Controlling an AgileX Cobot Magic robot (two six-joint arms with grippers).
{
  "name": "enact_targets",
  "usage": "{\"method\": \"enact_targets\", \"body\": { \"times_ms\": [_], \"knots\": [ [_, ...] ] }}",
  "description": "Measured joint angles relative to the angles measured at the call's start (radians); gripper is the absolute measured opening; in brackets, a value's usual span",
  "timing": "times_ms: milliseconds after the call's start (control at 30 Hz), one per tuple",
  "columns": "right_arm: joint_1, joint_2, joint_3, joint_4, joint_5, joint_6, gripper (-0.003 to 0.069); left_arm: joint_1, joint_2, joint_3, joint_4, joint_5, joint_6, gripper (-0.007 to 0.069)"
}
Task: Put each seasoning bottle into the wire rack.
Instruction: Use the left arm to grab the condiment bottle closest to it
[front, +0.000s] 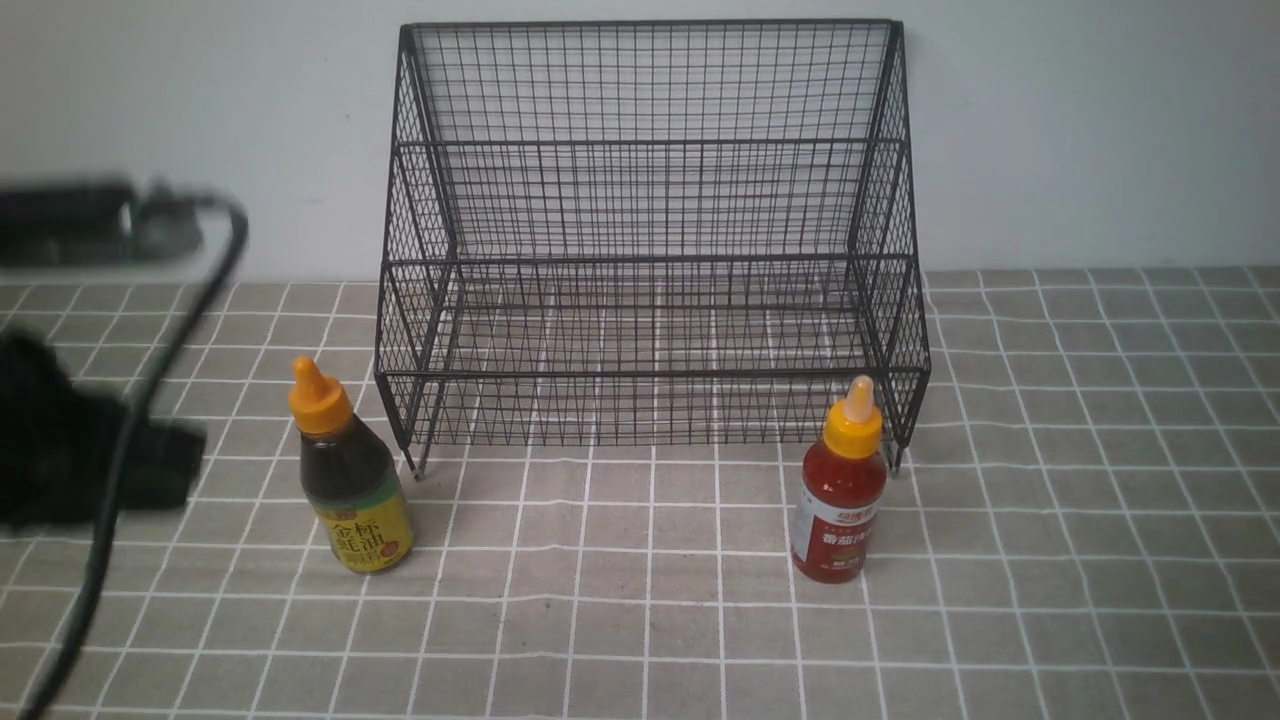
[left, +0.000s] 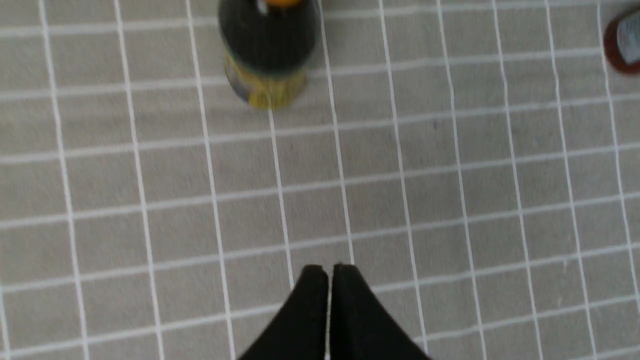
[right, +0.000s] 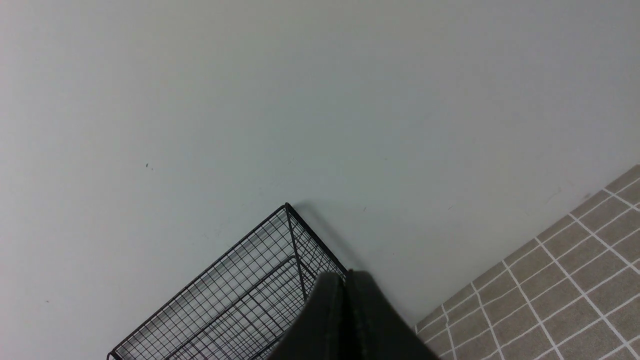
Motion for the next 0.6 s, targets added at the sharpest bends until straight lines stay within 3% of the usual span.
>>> {"method": "enact_targets", "body": {
  "times_ms": [233, 267, 300, 467, 600],
  "knots": [
    [0.000, 0.000, 0.000, 0.004, 0.005, 0.001, -0.0014, 0.000, 0.125, -0.129, 0.015, -0.051, 0.014, 0.0139],
    [0.000, 0.000, 0.000, 0.004, 0.022, 0.001, -0.0014, 0.000, 0.174, -0.143, 0.017, -0.058, 0.014, 0.0225],
    [0.000, 0.000, 0.000, 0.004, 0.027, 0.001, -0.0014, 0.000, 0.179, -0.145, 0.018, -0.060, 0.015, 0.0246],
    [0.000, 0.000, 0.000, 0.004, 0.119, 0.001, -0.0014, -0.006, 0.319, -0.153, -0.012, -0.126, 0.090, 0.0552],
    [0.000, 0.000, 0.000, 0.004, 0.140, 0.001, -0.0014, -0.030, 0.378, -0.154, -0.045, -0.170, 0.180, 0.0638]
  ]
}}
